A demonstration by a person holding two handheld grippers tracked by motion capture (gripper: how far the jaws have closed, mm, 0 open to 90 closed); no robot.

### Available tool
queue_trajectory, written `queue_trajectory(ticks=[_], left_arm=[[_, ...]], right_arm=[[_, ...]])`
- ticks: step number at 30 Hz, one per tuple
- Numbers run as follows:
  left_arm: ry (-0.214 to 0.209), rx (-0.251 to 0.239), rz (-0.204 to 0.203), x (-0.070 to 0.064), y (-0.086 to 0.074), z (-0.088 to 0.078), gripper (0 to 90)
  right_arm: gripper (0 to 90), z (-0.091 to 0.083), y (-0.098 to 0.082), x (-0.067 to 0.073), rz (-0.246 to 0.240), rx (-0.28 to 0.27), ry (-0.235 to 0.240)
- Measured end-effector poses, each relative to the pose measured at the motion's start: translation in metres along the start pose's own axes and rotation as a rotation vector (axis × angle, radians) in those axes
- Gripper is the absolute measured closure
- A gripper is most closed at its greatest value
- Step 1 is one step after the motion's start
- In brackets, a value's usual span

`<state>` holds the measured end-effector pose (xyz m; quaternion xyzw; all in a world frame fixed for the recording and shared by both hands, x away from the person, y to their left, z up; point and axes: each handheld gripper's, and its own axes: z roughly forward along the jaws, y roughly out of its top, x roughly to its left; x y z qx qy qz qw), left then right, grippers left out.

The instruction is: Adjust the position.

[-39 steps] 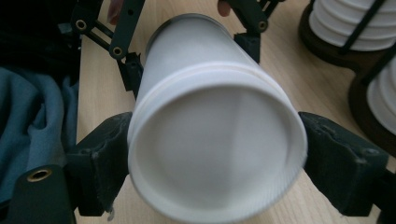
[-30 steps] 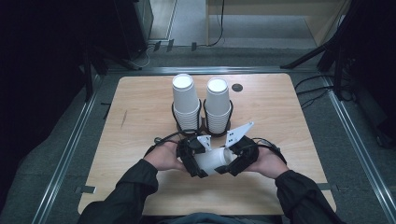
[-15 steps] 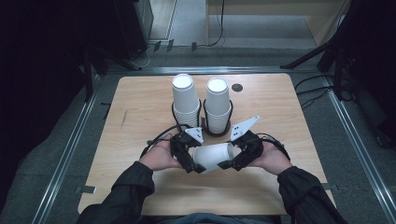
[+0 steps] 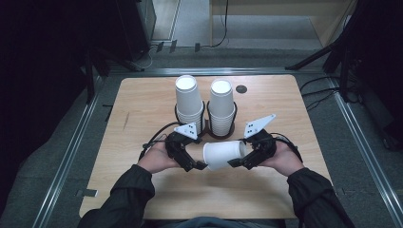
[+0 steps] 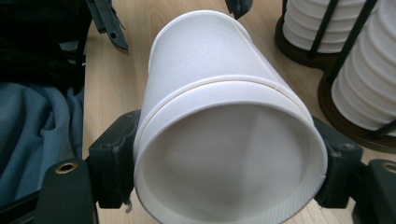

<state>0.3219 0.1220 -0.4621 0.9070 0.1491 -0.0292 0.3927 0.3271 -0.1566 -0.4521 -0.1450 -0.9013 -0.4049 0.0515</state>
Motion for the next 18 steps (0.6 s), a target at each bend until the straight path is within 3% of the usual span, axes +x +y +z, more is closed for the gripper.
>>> queue_trajectory(ticks=[7, 14, 18], left_arm=[[0.014, -0.06, -0.038, 0.003, -0.004, -0.002, 1.0], [0.016, -0.097, -0.047, 0.003, -0.005, 0.001, 1.0], [-0.009, -0.123, -0.048, 0.002, -0.004, 0.004, 1.0]], right_arm=[[23.8, -0.013, 0.0, -0.001, 0.007, -0.065, -0.019], [23.9, -0.021, 0.006, 0.002, 0.002, -0.134, -0.009], [23.9, -0.022, 0.01, 0.005, -0.011, -0.159, 0.005]])
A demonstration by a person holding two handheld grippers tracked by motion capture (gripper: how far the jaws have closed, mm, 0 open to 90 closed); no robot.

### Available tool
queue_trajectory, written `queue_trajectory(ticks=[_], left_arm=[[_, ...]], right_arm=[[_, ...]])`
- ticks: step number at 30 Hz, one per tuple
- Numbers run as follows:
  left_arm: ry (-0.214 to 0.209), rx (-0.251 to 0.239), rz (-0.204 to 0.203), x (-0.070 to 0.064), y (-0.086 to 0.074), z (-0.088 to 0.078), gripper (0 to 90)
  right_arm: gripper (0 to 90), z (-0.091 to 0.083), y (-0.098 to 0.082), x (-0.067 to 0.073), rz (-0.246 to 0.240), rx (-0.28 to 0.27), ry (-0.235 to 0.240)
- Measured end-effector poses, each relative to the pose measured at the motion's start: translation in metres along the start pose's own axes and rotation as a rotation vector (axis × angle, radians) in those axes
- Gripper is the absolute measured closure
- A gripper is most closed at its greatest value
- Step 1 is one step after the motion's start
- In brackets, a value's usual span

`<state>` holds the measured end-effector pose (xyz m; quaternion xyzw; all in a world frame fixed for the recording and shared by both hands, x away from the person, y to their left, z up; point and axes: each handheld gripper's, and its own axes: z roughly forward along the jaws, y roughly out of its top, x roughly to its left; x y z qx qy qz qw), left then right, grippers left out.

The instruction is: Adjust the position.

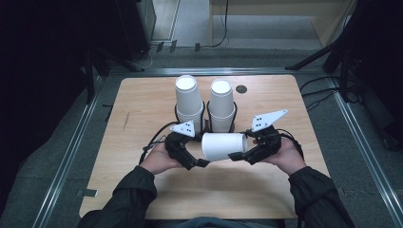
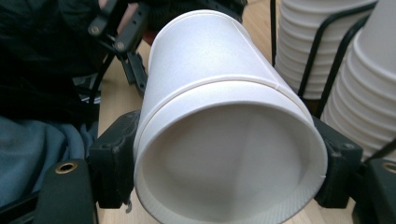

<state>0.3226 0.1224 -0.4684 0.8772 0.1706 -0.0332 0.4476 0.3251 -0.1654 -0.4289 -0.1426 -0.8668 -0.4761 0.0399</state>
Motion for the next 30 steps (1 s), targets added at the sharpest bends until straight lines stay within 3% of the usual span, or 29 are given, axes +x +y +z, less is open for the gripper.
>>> queue_trajectory(ticks=[6, 11, 16, 18, 22, 28, 30], left_arm=[[-0.028, -0.032, -0.004, -0.004, 0.002, 0.006, 1.0], [-0.076, -0.071, 0.003, -0.007, 0.003, 0.008, 1.1], [-0.056, -0.133, 0.011, -0.009, 0.004, 0.003, 7.8], [-0.05, -0.128, 0.015, -0.01, 0.005, 0.002, 9.5], [-0.082, -0.112, -0.004, -0.008, 0.007, 0.003, 12.9], [-0.072, -0.079, -0.006, -0.007, 0.008, 0.001, 13.9], [-0.113, -0.057, -0.034, -0.002, 0.006, 0.0, 13.8]], right_arm=[[23.9, 0.006, 0.006, 0.003, -0.01, -0.026, 0.037], [23.9, 0.015, 0.009, 0.006, -0.017, -0.029, 0.067], [24.3, 0.016, 0.009, 0.006, -0.016, -0.041, 0.072], [24.5, 0.015, 0.009, 0.005, -0.02, -0.052, 0.072], [24.6, 0.012, 0.008, 0.004, -0.005, -0.047, 0.08], [22.6, 0.013, 0.006, 0.004, -0.008, -0.047, 0.077], [17.9, 0.013, 0.006, 0.004, -0.003, -0.032, 0.074]])
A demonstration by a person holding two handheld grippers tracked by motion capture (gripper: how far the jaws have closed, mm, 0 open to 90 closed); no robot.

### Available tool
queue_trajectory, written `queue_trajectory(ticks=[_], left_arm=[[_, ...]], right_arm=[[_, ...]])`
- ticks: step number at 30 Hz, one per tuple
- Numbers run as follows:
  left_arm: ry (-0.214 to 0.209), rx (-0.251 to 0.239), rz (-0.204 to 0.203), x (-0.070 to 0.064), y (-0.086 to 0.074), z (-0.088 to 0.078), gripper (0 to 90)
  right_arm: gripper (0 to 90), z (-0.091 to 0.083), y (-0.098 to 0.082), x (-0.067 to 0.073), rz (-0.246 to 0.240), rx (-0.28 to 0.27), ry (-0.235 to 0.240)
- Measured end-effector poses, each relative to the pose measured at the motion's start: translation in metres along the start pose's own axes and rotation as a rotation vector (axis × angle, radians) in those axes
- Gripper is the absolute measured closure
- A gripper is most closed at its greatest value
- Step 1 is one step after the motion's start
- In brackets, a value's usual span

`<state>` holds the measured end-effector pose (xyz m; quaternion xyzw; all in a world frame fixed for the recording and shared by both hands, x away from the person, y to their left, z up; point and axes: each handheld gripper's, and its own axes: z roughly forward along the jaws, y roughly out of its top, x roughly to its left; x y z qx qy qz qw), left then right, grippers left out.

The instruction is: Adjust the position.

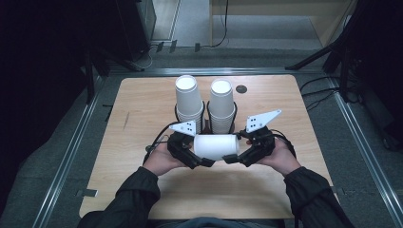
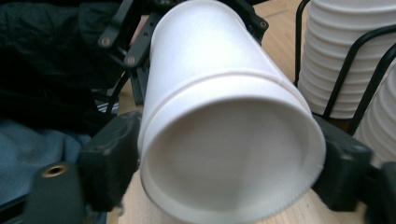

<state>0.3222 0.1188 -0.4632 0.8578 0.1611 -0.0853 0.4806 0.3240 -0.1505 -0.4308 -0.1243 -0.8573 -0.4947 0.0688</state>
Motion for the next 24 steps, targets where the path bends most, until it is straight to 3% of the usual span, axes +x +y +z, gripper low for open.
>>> queue_trajectory(ticks=[3, 12, 24], left_arm=[[0.023, 0.036, -0.01, 0.002, -0.003, -0.004, 13.8], [0.085, 0.055, -0.014, 0.002, 0.0, -0.025, 13.7], [0.169, 0.2, 0.033, 0.001, 0.008, -0.027, 13.6]], right_arm=[[14.1, 0.001, -0.003, -0.001, 0.006, 0.02, -0.01], [13.9, 0.008, -0.012, -0.003, 0.016, 0.109, -0.065], [14.2, 0.005, -0.02, -0.007, 0.011, 0.154, -0.114]])
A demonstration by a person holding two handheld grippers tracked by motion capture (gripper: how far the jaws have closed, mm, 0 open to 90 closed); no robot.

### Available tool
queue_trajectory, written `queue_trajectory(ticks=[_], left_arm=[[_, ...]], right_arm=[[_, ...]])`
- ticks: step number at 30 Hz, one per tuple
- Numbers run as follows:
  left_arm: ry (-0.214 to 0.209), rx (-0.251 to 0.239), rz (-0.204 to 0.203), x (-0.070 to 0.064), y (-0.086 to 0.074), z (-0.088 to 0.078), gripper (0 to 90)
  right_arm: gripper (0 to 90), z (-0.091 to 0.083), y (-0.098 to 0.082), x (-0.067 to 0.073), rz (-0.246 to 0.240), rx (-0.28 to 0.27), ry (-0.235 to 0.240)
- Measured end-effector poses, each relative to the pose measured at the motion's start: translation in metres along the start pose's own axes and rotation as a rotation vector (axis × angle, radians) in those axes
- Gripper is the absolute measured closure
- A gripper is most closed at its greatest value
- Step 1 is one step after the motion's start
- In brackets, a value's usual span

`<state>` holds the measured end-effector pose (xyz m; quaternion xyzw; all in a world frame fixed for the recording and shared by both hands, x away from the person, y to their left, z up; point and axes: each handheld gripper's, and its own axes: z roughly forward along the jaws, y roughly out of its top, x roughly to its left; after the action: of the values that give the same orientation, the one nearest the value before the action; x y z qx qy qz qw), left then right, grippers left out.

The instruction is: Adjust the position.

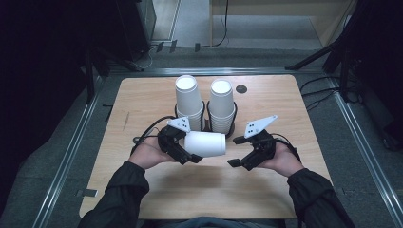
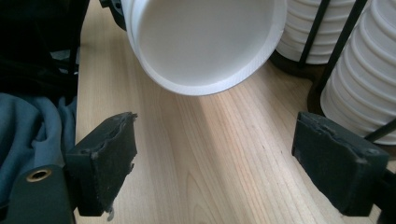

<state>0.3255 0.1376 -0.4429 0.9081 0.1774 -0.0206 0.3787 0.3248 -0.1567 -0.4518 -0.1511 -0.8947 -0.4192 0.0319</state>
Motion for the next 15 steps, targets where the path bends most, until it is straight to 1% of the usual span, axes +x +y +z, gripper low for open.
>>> queue_trajectory(ticks=[1, 2, 3, 5, 8, 11, 13, 14, 15], left_arm=[[0.024, 0.042, 0.023, 0.001, 0.001, 0.002, 13.5], [0.037, 0.05, 0.03, 0.001, 0.001, 0.003, 13.5], [0.031, 0.054, 0.024, 0.002, 0.001, 0.005, 13.4], [0.036, 0.085, 0.028, 0.003, 0.001, 0.01, 13.5], [0.029, 0.122, 0.031, 0.004, 0.002, 0.018, 13.5], [0.008, 0.151, 0.033, 0.004, 0.004, 0.027, 13.5], [-0.004, 0.171, 0.039, 0.003, 0.005, 0.032, 13.5], [-0.012, 0.181, 0.035, 0.002, 0.006, 0.035, 13.5], [-0.012, 0.193, 0.045, 0.001, 0.006, 0.038, 13.5]], right_arm=[[14.3, 0.0, -0.001, 0.0, -0.002, 0.002, -0.006], [14.4, 0.001, -0.001, 0.0, 0.0, 0.006, -0.008], [14.4, 0.001, -0.001, 0.0, -0.003, 0.008, -0.012], [14.4, 0.003, -0.001, 0.001, -0.007, 0.01, -0.021], [14.4, 0.006, -0.001, 0.003, -0.016, 0.016, -0.029], [14.4, 0.008, -0.001, 0.004, -0.018, 0.024, -0.026], [14.4, 0.009, -0.001, 0.004, -0.028, 0.032, -0.026], [14.4, 0.01, 0.0, 0.005, -0.028, 0.037, -0.025], [14.4, 0.011, 0.0, 0.005, -0.034, 0.041, -0.027]])
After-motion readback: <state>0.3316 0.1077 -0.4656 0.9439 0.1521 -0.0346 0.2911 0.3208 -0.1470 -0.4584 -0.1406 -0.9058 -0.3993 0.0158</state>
